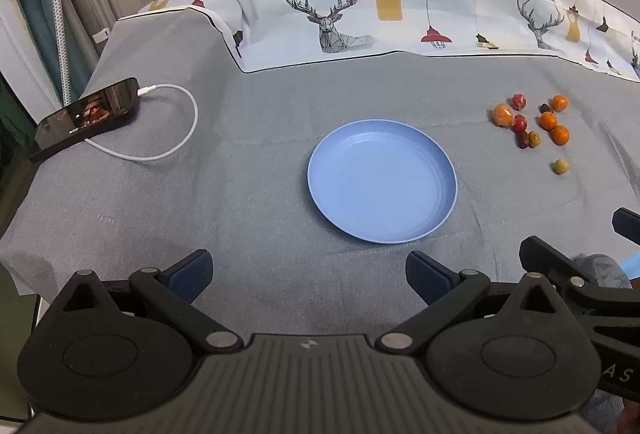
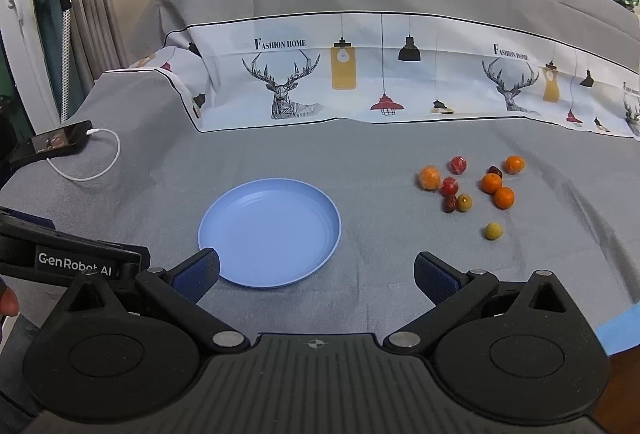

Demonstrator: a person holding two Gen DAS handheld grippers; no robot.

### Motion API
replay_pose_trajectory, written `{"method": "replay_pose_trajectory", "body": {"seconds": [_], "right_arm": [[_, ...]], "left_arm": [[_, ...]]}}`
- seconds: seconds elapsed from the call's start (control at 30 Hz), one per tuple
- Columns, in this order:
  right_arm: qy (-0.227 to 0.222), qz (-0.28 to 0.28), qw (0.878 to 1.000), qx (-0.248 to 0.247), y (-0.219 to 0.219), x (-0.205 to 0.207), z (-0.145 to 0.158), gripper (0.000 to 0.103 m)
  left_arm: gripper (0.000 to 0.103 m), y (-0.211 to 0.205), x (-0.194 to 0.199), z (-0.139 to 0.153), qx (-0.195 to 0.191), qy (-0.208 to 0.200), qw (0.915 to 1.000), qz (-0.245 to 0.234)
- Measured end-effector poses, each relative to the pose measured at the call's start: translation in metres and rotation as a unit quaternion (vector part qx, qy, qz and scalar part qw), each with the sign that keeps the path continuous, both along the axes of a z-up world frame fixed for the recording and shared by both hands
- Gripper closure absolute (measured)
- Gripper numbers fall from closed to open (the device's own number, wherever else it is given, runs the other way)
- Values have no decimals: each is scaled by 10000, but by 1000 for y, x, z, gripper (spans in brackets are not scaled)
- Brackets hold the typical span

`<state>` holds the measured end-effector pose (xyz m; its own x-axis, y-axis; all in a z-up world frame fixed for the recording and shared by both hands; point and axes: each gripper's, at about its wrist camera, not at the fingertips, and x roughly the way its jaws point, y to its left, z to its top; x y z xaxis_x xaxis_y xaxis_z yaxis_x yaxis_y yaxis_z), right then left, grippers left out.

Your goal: Organize fruits

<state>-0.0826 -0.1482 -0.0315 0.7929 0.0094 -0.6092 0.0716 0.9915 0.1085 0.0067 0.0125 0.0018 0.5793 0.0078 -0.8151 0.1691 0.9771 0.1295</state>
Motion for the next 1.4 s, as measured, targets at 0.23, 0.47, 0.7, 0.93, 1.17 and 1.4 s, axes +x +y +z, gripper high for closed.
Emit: {"method": "replay_pose_trajectory", "body": {"seconds": [0.23, 0.47, 0.7, 0.93, 1.17, 1.4], "right_arm": [[-77, 44, 10000, -30, 3, -5, 4, 0], [-100, 76, 9999, 49, 5, -8, 3, 0], [-109, 159, 9996, 222, 0, -5, -2, 0], [-234, -402, 9976, 514, -39, 9, -21, 0], [-10, -1745, 9836, 446, -123, 47, -62, 0], [776, -2787, 9561, 454, -195, 113, -134, 1]], "left_arm": [[0, 2, -5, 5, -9, -73, 10000, 32], [0, 4, -9, 6, 51, -88, 9999, 69], [0, 2, -7, 5, 193, -28, 9997, 109], [0, -13, 10, -8, 151, 327, 9993, 102], [0, -68, 55, -23, 179, 608, 9979, -103], [0, -157, 122, -49, 37, 523, 9970, -561]]}}
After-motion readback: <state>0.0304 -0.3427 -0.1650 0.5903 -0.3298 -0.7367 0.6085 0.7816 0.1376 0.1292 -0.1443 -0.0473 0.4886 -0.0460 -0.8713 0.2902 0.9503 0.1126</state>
